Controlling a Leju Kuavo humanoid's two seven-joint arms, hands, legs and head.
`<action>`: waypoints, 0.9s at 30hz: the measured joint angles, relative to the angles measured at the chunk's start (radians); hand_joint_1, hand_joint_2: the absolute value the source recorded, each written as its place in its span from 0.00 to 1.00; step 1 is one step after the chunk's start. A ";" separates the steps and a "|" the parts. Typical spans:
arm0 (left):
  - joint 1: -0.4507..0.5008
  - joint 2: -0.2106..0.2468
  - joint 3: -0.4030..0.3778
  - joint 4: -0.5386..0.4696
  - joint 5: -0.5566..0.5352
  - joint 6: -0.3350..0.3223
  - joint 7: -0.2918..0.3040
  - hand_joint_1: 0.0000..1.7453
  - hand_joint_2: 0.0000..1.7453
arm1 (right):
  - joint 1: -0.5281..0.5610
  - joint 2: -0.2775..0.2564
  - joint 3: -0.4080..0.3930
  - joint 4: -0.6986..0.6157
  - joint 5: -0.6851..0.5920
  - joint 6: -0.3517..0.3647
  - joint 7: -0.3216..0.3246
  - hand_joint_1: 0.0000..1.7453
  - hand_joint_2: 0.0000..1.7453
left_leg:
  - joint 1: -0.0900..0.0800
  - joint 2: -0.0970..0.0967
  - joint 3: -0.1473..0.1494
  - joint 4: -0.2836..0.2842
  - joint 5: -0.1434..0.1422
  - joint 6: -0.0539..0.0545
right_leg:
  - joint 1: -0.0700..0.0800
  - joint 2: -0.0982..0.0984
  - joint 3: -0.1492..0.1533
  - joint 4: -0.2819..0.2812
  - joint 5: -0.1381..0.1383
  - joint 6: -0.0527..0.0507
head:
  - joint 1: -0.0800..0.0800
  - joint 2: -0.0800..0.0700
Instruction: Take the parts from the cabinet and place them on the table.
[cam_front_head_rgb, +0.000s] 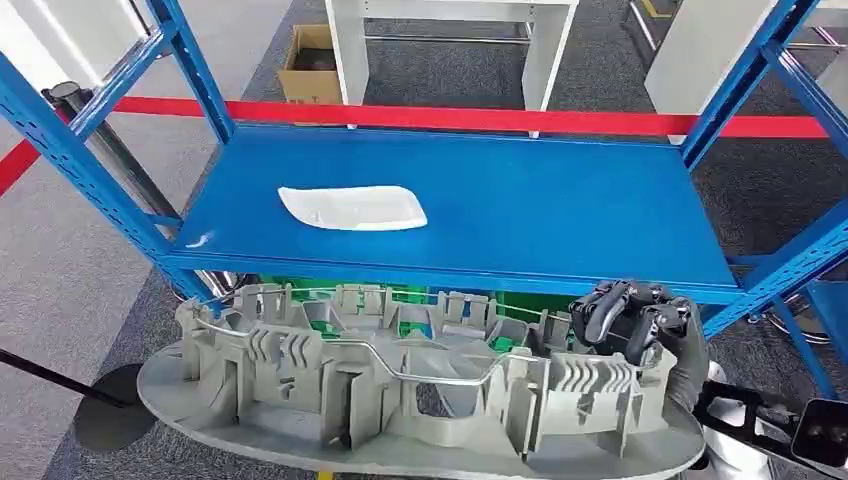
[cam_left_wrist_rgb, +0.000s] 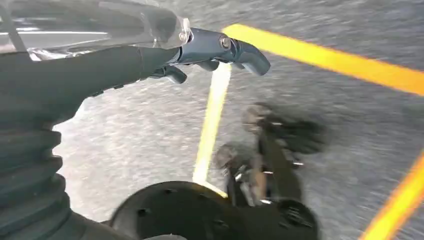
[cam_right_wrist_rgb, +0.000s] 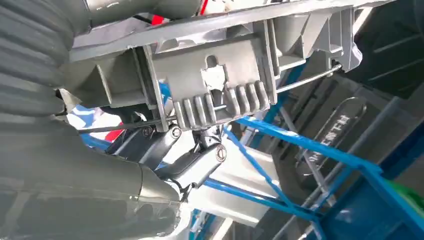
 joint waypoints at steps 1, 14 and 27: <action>0.004 -0.004 0.000 0.000 0.000 0.013 0.019 0.00 1.00 | 0.006 -0.008 -0.008 -0.002 -0.005 0.008 -0.006 1.00 1.00 | 0.000 0.000 0.000 0.001 0.005 -0.004 | 0.003 0.000 -0.005 0.002 0.010 -0.006 | -0.003 0.000; 0.018 0.048 0.003 -0.003 -0.018 0.007 0.025 0.00 1.00 | 0.032 -0.042 -0.122 0.018 0.022 0.103 -0.063 1.00 1.00 | 0.023 -0.005 0.067 0.114 -0.087 -0.053 | -0.004 -0.006 -0.148 -0.002 0.133 -0.026 | -0.003 0.000; 0.000 0.076 0.004 -0.002 -0.020 -0.027 -0.038 0.00 1.00 | 0.023 -0.003 -0.139 0.045 0.067 0.103 -0.063 1.00 1.00 | 0.004 0.003 0.037 -0.031 -0.005 0.016 | -0.008 -0.003 -0.199 0.306 -0.007 0.013 | 0.004 0.000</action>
